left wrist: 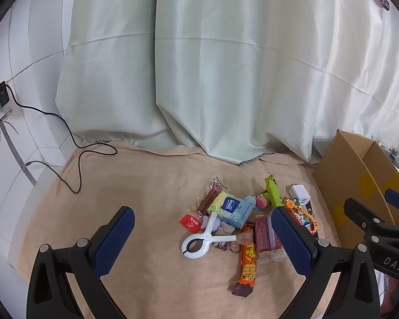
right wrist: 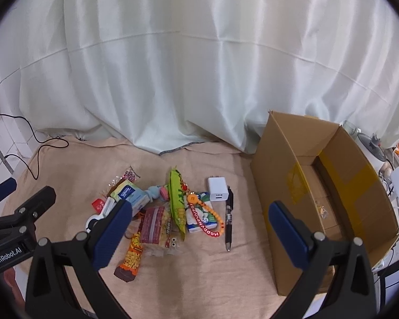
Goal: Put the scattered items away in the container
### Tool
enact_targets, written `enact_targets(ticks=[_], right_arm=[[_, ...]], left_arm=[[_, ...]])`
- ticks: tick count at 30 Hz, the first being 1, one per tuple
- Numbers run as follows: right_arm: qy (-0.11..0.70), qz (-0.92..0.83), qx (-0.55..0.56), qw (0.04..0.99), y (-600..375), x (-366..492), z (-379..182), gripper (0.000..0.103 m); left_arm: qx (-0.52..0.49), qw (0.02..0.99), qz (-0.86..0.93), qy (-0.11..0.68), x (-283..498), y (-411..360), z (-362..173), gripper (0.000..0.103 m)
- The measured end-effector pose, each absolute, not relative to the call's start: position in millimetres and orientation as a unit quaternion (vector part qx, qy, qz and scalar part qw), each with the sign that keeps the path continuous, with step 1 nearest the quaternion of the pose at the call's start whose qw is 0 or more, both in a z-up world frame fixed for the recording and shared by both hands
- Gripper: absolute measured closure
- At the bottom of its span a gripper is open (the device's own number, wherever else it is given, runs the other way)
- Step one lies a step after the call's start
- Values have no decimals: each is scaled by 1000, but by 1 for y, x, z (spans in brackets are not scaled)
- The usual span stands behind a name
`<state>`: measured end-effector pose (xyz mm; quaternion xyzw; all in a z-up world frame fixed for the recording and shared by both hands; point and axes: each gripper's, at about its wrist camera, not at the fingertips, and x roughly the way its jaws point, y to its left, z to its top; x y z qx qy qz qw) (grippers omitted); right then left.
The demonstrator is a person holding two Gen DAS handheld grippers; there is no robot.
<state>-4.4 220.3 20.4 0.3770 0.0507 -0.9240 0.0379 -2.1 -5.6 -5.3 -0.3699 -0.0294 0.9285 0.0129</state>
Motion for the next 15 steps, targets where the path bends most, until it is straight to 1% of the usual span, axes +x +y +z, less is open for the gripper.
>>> enact_targets(ticks=[3,9,12,15], right_arm=[[57,-923,379,37,220,-6,20,0],[67,-926,369,45,218,-8,17,0],[54,-920,383,64,219,-11,11,0],[61,-920,382,57,216,-12,6,0]], left_arm=[[-364,7,931,-26,-3,-5,-5,0],[-371,37,927,-39,-6,-5,-11,0],[-377,28,925,-37,-9,-4,-15,0],[-379,17,925,-25,-12,-4,-21,0]])
